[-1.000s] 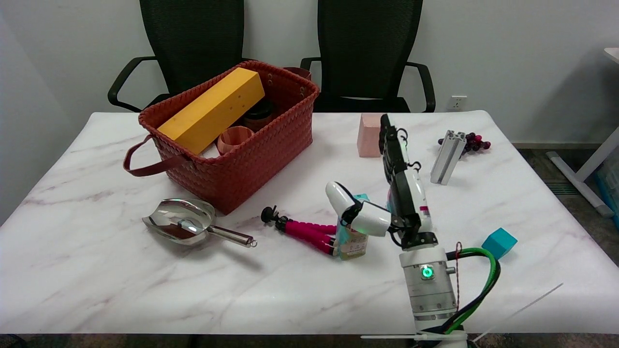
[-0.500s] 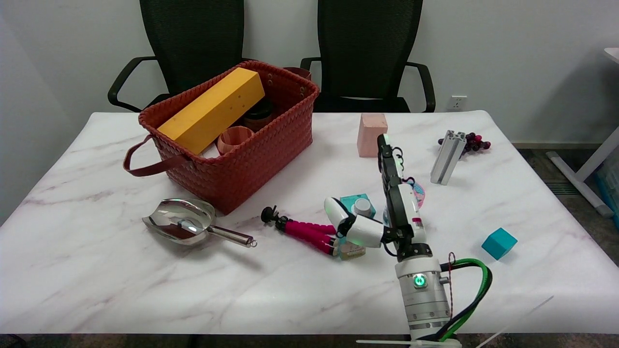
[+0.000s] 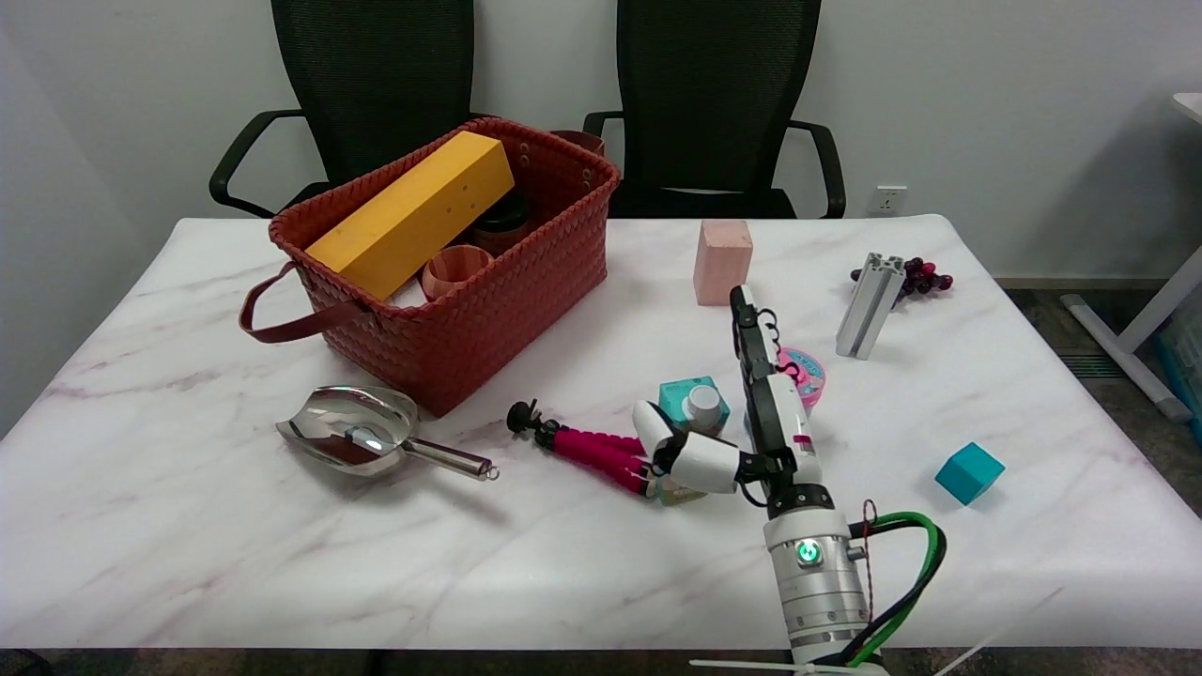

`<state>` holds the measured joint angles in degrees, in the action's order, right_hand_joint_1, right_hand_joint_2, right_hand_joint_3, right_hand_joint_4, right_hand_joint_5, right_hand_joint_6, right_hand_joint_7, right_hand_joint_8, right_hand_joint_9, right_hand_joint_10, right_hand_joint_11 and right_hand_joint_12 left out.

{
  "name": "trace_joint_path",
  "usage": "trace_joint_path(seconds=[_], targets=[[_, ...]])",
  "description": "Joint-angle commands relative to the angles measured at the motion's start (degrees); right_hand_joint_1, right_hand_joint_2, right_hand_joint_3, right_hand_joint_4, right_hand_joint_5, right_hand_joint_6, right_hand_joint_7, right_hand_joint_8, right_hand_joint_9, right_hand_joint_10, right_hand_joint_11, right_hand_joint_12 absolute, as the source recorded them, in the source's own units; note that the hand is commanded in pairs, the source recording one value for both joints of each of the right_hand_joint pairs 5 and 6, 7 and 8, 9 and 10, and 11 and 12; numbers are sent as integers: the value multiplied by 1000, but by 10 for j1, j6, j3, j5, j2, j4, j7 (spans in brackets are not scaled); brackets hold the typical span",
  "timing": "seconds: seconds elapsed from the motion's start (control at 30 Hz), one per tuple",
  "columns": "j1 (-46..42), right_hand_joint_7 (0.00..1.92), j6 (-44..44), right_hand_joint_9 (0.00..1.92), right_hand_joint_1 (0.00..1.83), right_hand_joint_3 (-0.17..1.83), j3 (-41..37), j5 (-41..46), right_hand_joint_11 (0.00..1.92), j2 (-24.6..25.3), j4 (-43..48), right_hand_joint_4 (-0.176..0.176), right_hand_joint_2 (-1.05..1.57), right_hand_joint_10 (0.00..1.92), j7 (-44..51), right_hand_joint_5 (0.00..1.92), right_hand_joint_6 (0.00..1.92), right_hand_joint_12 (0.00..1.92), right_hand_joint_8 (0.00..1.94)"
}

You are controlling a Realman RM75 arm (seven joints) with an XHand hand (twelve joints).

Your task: Pick up the blue drink carton.

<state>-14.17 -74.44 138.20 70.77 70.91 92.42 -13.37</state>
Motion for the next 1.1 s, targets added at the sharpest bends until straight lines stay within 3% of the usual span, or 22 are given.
trace_joint_path(seconds=[0.03,1.1], targets=[[-1,0,11,0,1139,849,1,32,0,3,-7,0,476,0,9,0,0,0,0],[22,0,53,0,1133,922,-3,65,0,-2,-44,0,471,0,-43,0,0,0,0]])
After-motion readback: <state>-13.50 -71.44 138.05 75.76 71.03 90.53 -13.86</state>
